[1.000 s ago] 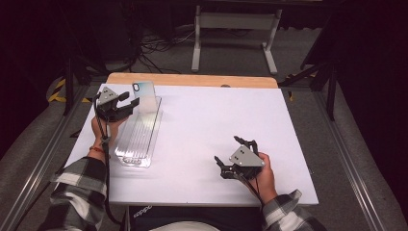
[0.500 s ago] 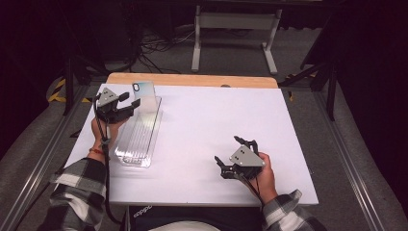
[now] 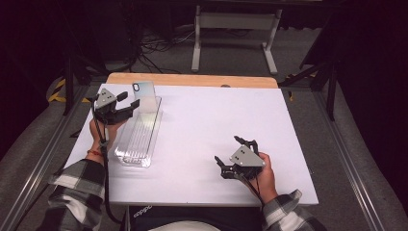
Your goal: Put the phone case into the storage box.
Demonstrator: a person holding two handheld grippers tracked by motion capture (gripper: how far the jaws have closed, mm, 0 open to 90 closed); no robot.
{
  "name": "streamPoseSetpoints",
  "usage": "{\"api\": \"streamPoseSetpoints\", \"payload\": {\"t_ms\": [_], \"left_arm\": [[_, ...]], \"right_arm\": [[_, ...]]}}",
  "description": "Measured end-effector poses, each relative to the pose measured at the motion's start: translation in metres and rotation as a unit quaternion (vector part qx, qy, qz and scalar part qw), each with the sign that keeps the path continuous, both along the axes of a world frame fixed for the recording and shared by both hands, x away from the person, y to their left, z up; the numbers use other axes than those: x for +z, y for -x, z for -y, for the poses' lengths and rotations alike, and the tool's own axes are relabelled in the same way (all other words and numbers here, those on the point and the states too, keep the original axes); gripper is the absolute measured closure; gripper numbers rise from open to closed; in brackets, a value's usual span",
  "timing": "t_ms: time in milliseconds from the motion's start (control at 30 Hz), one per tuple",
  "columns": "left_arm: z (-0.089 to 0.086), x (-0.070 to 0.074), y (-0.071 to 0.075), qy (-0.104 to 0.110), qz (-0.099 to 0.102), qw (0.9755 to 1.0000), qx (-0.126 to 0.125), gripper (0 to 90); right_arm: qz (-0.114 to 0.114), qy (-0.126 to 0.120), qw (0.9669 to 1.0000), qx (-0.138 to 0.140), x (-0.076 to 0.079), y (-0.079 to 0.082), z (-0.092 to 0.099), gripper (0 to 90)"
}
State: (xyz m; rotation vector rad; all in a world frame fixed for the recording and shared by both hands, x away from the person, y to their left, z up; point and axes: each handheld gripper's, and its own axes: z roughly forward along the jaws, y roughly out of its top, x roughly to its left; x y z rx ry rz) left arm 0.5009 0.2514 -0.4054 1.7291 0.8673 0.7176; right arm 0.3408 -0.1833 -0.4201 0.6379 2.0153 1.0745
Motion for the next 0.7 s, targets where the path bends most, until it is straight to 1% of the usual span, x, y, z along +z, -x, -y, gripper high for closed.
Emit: {"api": "streamPoseSetpoints", "payload": {"t_ms": [67, 133, 200, 233, 300, 333, 367, 500, 533, 600, 633, 700], "left_arm": [[0.000, 0.000, 0.000, -0.006, 0.000, 1.0000, 0.002, 38.5], [0.000, 0.001, 0.001, -0.005, 0.002, 1.0000, 0.002, 37.8], [0.000, 0.002, 0.003, -0.009, 0.005, 0.9999, 0.002, 37.2], [-0.001, 0.002, 0.005, -0.005, 0.008, 1.0000, -0.001, 36.1], [-0.001, 0.003, 0.005, -0.003, 0.009, 0.9999, -0.004, 36.1], [-0.001, 0.003, 0.007, -0.006, 0.009, 0.9999, -0.005, 35.4], [-0.001, 0.004, 0.008, -0.006, 0.012, 0.9999, -0.006, 35.1], [-0.001, 0.005, 0.011, -0.004, 0.013, 0.9999, -0.011, 33.2], [0.000, 0.006, 0.011, -0.008, 0.013, 0.9998, -0.010, 33.1], [0.000, 0.006, 0.011, -0.008, 0.013, 0.9998, -0.011, 33.0], [0.001, 0.006, 0.011, -0.015, 0.012, 0.9998, -0.010, 33.0], [0.001, 0.006, 0.012, -0.019, 0.011, 0.9997, -0.010, 33.7]], "right_arm": [[0.000, 0.000, 1.0000, 0.001, 0.000, 0.000, 0.000, 11.0], [0.000, -0.001, 1.0000, 0.000, 0.000, 0.000, 0.000, 11.0], [0.000, -0.001, 1.0000, 0.001, 0.000, 0.000, 0.000, 11.0], [0.000, -0.001, 1.0000, 0.001, 0.000, 0.000, 0.001, 11.0], [0.000, -0.002, 1.0000, 0.001, 0.000, 0.000, 0.001, 11.0], [-0.001, -0.002, 1.0000, 0.001, 0.000, 0.000, 0.001, 11.0], [-0.001, -0.002, 1.0000, 0.001, 0.000, 0.000, 0.001, 11.0], [0.000, -0.002, 1.0000, 0.001, 0.001, 0.000, 0.000, 11.1], [0.002, -0.002, 1.0000, 0.000, 0.001, 0.001, 0.000, 11.5], [0.003, -0.004, 1.0000, 0.000, 0.001, 0.001, 0.000, 11.6], [0.004, -0.006, 1.0000, -0.001, 0.001, 0.001, 0.000, 11.6], [0.002, -0.006, 1.0000, -0.001, 0.001, 0.000, 0.001, 11.4]]}}
